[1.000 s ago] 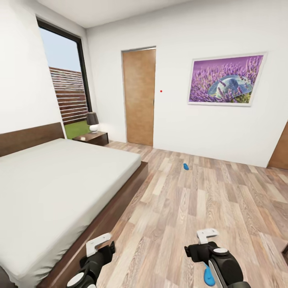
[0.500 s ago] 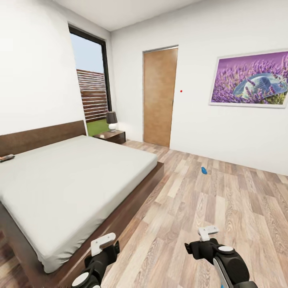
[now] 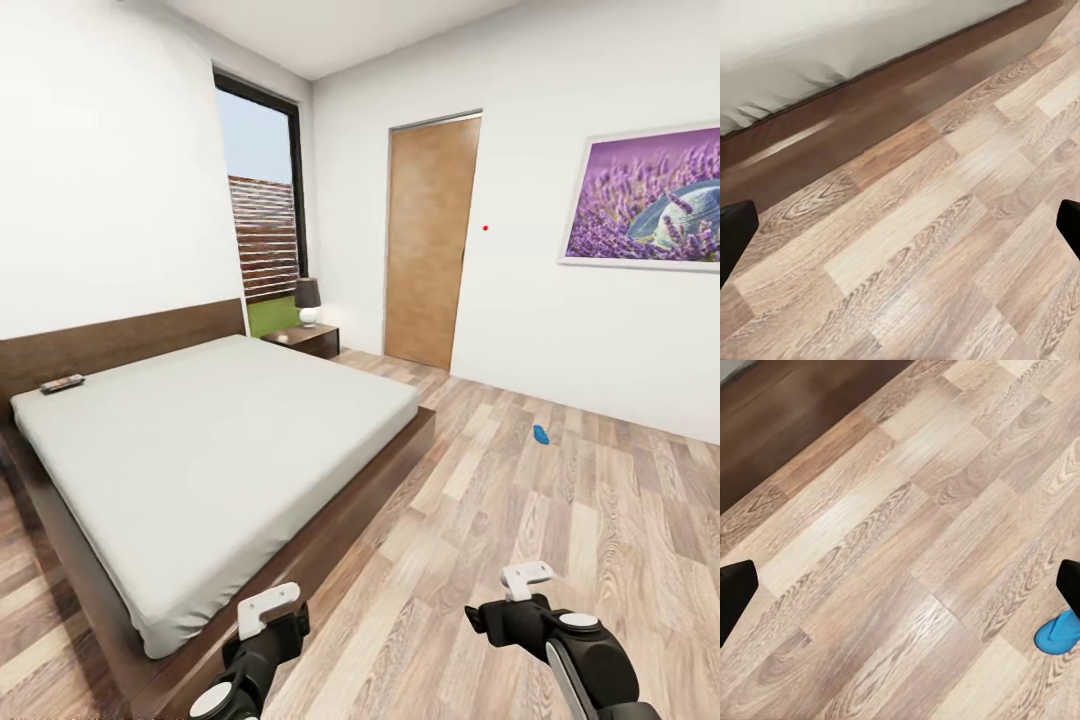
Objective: In the bedroom, move the book from the bed onto either nightstand, and place the two sandals side by side next to the bed.
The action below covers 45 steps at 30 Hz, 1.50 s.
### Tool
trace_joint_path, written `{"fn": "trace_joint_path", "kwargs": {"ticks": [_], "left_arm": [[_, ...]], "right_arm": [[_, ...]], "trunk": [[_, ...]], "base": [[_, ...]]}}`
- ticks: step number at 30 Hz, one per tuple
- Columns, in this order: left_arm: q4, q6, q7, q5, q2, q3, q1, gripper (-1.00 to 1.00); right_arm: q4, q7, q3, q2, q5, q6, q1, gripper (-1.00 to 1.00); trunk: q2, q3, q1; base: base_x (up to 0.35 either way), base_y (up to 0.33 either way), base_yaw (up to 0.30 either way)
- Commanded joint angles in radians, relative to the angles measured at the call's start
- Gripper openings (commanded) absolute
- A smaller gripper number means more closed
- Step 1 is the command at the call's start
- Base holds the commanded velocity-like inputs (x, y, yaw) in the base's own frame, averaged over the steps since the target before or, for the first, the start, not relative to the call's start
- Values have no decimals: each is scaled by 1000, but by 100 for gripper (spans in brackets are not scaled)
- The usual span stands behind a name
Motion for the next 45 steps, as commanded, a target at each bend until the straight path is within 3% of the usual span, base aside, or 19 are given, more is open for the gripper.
{"fn": "trace_joint_path", "kwargs": {"ticks": [1, 15, 45], "left_arm": [[-2, 2, 8, 17, -6, -5, -1, 100], [-2, 2, 7, 24, -18, -7, -1, 100], [-2, 3, 6, 28, -23, -8, -1, 100]], "right_arm": [[-3, 14, -3, -3, 8, 5, -1, 100], [-3, 18, -5, -4, 9, 3, -1, 100], [-2, 18, -5, -4, 11, 4, -3, 100]], "trunk": [[-1, -1, 0], [-1, -1, 0], [-1, -1, 0]], "base": [[0, 0, 51], [0, 0, 122], [0, 0, 279]]}}
